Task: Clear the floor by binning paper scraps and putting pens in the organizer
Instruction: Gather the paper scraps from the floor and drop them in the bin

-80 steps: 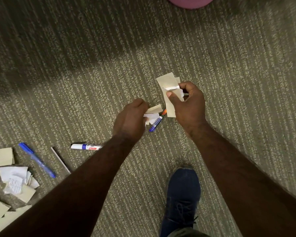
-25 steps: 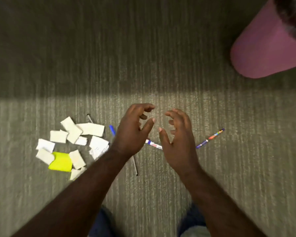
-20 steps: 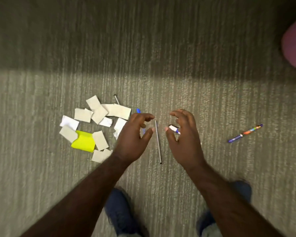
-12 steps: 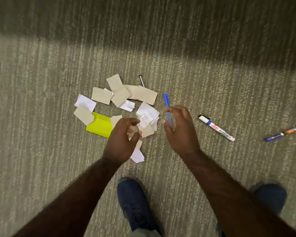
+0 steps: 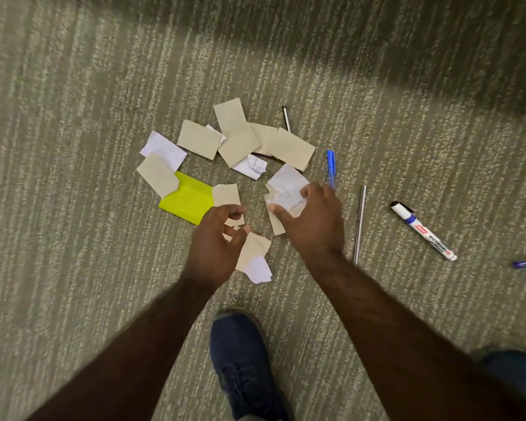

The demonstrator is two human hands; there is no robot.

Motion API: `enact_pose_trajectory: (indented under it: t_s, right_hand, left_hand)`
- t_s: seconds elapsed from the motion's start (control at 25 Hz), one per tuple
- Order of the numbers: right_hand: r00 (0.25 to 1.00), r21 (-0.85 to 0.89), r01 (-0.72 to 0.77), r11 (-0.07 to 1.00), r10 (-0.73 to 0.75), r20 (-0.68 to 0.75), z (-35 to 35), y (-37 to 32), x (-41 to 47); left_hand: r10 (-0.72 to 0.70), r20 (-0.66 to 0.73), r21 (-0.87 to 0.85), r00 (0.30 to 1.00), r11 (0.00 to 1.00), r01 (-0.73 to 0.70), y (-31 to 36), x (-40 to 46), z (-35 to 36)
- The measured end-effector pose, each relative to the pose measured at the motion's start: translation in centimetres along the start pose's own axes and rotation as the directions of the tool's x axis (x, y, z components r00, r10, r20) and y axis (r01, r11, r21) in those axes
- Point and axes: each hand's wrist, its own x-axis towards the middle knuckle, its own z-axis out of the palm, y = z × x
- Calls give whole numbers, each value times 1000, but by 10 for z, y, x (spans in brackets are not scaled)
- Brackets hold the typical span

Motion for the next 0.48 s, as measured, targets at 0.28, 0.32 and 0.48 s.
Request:
enact_pose_trajectory:
  t_s: [0.28,0.32,0.48]
  right_hand:
    - [994,242,-98,965,106,-21,17,-8,-7]
    - [994,255,-104,961,112,-17,12,-6,-9]
    - [989,289,-126,949,141,-32,-15,17,-23]
  left_hand:
    - [21,-19,5,1000,1000,-21,3,5,9]
    - [37,-19,8,999,999,-37,5,7,9]
    - [222,71,126,973,965,-229,24,26,15]
